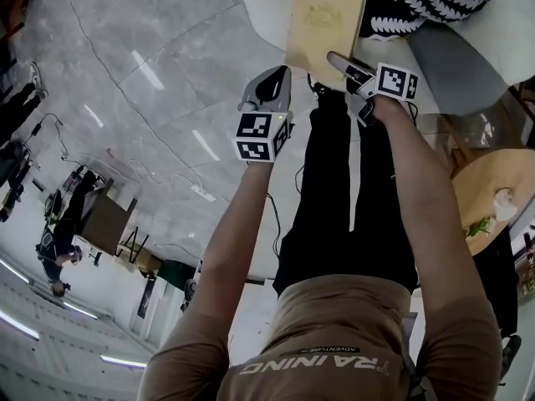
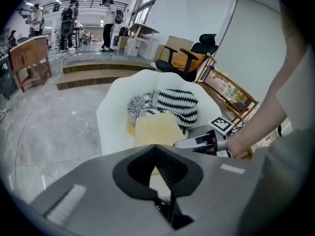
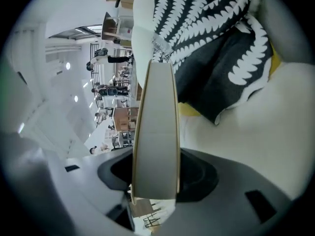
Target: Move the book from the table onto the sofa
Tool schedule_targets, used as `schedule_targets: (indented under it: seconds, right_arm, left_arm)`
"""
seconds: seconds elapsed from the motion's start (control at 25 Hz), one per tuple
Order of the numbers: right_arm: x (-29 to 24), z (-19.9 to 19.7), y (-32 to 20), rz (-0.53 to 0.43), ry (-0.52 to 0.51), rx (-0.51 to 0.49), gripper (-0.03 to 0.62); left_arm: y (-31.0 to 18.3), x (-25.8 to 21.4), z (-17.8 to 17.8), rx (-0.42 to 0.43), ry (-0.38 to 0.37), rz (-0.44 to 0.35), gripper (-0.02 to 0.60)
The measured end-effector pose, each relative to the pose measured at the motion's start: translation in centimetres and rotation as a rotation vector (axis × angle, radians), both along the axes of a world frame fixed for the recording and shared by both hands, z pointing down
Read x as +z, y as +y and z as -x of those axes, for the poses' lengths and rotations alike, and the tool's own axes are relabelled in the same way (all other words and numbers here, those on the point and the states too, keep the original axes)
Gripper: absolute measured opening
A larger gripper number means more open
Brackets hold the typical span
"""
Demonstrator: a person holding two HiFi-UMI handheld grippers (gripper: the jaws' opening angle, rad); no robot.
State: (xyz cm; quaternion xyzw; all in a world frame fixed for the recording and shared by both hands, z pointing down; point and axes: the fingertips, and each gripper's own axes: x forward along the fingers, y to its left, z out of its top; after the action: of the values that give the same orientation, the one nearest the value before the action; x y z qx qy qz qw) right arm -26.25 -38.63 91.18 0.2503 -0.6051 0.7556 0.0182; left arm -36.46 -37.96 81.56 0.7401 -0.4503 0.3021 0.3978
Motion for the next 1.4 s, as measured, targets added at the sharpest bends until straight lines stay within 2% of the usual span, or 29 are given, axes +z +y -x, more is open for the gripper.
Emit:
schedule_targets:
  seconds: [0.24,0.4,0.6,0.72,0.84,1.0,1.16,1.4]
  right_arm:
    - [1.8,2.4,-2.5,-0.017,0.016,0.059,0.224]
    - [3.7,2.3,-3.4,0.023,0.046,0.149,0.224]
    - [5.1,2.4,-2.9,0.042,0.148,0.094,0.225]
    - [5.8,2.0,-2.3,0.116,0.211,0.098,0.237]
    - [5.9,0.8,-1.8,0.189,0.294,0.101,0.259]
    - [5.1,-1.1,-0.8,0.158,0.413,0.004,0.273]
    - [3.6,-2.4,-0.3,0.134,0.393,-0.051,0.273]
    - [-1.5,-3.5,0.1,0.09,0.271,-0.099,0.273]
  left_arm:
    - [0.7,1.2,1.2,-0.045,0.028,0.04,-0.002]
    - [0.2,1.0,1.7,-0.106,0.04,0.065,-0.002]
    - [-0.6,0.4,0.9,-0.108,0.065,0.045,-0.002]
    - [-0.5,0.3,1.0,-0.152,0.071,0.055,-0.002]
    - [-0.3,-0.1,0.4,-0.156,0.082,0.053,-0.002]
    - [0.3,-0.4,-0.1,-0.167,0.077,0.047,-0.002]
    - [0.3,-0.7,-0.6,-0.18,0.075,0.027,-0.002]
    - [1.2,-3.6,-1.9,-0.199,0.074,0.011,-0.002]
